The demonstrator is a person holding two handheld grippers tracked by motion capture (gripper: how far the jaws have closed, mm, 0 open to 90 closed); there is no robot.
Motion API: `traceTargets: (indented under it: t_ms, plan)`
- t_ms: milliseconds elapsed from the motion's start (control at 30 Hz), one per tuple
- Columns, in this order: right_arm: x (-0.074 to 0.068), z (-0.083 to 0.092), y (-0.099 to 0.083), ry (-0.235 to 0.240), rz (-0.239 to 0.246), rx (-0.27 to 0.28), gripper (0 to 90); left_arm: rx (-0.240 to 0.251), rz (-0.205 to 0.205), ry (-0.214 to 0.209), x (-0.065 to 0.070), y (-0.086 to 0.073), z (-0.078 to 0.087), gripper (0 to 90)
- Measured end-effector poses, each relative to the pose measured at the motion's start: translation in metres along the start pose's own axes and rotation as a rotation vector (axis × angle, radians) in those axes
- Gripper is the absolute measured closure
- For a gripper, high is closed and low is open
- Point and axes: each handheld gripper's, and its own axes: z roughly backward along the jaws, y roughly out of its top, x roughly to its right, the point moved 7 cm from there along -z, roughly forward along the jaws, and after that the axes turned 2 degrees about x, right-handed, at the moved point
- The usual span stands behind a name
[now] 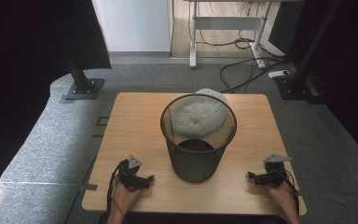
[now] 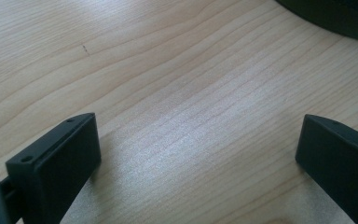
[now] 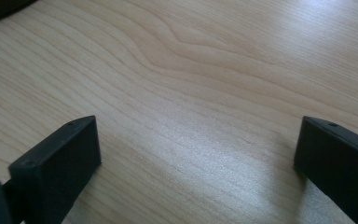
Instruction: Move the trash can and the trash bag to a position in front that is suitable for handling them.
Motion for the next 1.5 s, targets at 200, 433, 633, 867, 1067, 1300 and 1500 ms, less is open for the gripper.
traceTargets:
  t_ms: [200,433,633,867,1067,1300,1500]
  plan:
    - [0.000,0.000,0.000,0.000,0.000,-0.001,0.0,0.000,0.003,0.004,0.000,0.000,0.000,0.0]
    - [0.000,0.000,0.000,-0.001,-0.001,-0.001,0.0,0.000,0.006,0.006,0.000,0.000,0.000,0.0]
    - [0.000,0.000,0.000,-0.005,-0.005,-0.001,0.0,-0.001,0.007,0.008,0.000,0.001,-0.001,0.0]
    - [-0.001,0.000,0.000,-0.001,-0.001,-0.002,0.0,0.000,0.006,0.005,0.001,0.003,-0.003,0.0]
    - [-0.002,0.000,0.001,0.015,0.006,0.000,0.0,0.009,0.014,-0.019,0.001,0.005,-0.004,0.0]
    - [-0.005,0.005,0.012,0.056,-0.030,0.019,0.0,0.016,0.037,-0.042,-0.004,0.012,-0.004,0.0]
    - [-0.013,0.011,0.037,0.060,0.007,0.051,0.0,0.052,0.020,-0.042,-0.005,0.034,0.002,0.0]
